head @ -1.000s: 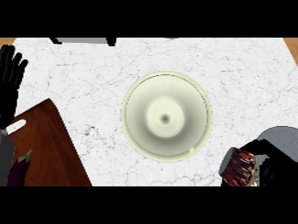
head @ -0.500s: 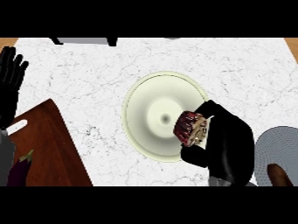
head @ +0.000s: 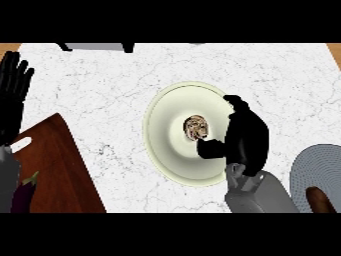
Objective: Pick the cupcake from the placemat and place it in the bowl
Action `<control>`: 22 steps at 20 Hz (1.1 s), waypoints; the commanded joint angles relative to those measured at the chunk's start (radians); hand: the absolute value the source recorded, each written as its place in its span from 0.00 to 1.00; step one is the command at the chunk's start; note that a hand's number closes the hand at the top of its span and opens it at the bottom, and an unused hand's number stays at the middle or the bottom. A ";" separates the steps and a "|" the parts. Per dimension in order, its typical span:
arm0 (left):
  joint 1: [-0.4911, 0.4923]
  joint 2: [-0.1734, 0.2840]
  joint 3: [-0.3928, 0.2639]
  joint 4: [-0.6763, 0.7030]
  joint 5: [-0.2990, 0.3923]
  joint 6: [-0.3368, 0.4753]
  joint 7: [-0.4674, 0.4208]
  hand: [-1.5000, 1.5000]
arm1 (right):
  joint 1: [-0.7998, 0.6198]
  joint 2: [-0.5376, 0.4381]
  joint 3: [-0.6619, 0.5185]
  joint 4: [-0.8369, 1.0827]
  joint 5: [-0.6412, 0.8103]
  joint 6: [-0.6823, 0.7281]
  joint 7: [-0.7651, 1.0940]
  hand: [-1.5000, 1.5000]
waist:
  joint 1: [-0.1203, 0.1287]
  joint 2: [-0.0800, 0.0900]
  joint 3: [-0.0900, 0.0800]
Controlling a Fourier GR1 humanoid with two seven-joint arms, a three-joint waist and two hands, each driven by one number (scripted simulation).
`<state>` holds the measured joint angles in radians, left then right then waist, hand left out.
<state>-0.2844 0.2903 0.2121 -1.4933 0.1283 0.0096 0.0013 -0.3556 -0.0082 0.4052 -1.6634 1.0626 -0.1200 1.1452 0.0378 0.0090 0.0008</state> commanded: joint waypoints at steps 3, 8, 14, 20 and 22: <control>0.008 -0.012 -0.004 0.008 -0.014 0.009 -0.025 0.50 | -0.008 0.008 -0.003 0.055 -0.019 -0.395 0.044 0.00 | -0.015 -0.003 0.000; 0.039 0.010 0.024 -0.021 0.019 -0.010 0.007 0.50 | 0.004 0.008 -0.064 0.078 0.144 -0.577 -0.011 0.00 | -0.021 -0.010 0.000; 0.025 0.035 0.063 0.051 0.013 -0.012 -0.042 0.50 | 0.189 0.008 -0.108 -0.185 0.227 -0.593 0.014 0.00 | -0.067 -0.015 -0.002; 0.049 0.033 0.053 -0.001 0.020 -0.017 -0.002 0.50 | 0.499 0.008 -0.088 -0.439 0.171 -0.678 -0.106 0.00 | -0.061 -0.016 0.000; 0.020 0.023 0.048 0.028 0.000 0.007 -0.012 0.50 | 0.614 -0.062 -0.110 -0.561 0.068 -0.661 -0.171 0.00 | -0.070 -0.015 0.000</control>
<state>-0.2480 0.3174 0.2626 -1.4799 0.1392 0.0048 -0.0106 0.0840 -0.0223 0.2903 -2.0507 1.2099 -0.7100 0.9911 -0.0246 -0.0062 0.0006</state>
